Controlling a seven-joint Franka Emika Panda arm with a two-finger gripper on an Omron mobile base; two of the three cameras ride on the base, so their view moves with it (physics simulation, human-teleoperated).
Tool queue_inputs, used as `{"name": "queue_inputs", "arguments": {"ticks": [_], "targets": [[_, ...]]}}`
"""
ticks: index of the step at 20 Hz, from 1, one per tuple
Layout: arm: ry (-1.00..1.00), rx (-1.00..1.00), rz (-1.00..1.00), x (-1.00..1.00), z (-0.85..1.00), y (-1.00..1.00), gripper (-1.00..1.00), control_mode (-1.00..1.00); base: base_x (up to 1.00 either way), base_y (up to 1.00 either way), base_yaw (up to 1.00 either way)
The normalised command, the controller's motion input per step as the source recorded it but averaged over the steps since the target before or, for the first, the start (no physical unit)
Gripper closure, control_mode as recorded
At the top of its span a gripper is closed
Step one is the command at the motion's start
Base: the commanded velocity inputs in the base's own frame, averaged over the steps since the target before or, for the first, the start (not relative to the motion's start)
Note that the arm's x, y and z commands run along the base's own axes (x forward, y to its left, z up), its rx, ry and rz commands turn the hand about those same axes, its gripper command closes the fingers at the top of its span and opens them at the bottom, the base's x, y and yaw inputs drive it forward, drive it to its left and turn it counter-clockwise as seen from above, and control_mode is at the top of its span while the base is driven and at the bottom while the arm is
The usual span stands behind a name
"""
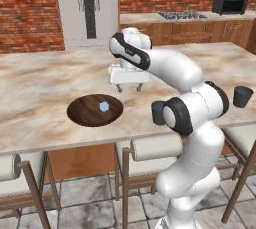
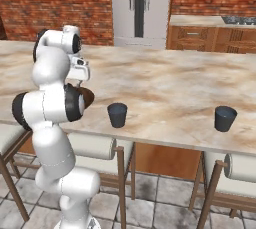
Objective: There are four ice cubes in the ice bowl. Place two ice cubes in each glass of water.
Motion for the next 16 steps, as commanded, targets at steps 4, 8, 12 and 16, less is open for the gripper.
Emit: {"name": "queue_inputs", "arguments": {"ticks": [4, 8, 12, 16], "targets": [[-0.22, -0.02, 0.03, 0.04, -0.48, 0.33, -1.00, -1.00, 0.00, 0.00, 0.00], [-0.22, 0.00, 0.00, 0.32, -0.53, 0.54, -1.00, -1.00, 0.00, 0.00, 0.00], [-0.26, 0.00, -0.01, 0.31, -0.46, 0.55, -1.00, -1.00, 0.00, 0.00, 0.00], [-0.19, 0.00, 0.00, 0.54, -0.23, 0.09, -1.00, -1.00, 0.00, 0.00, 0.00]]}}
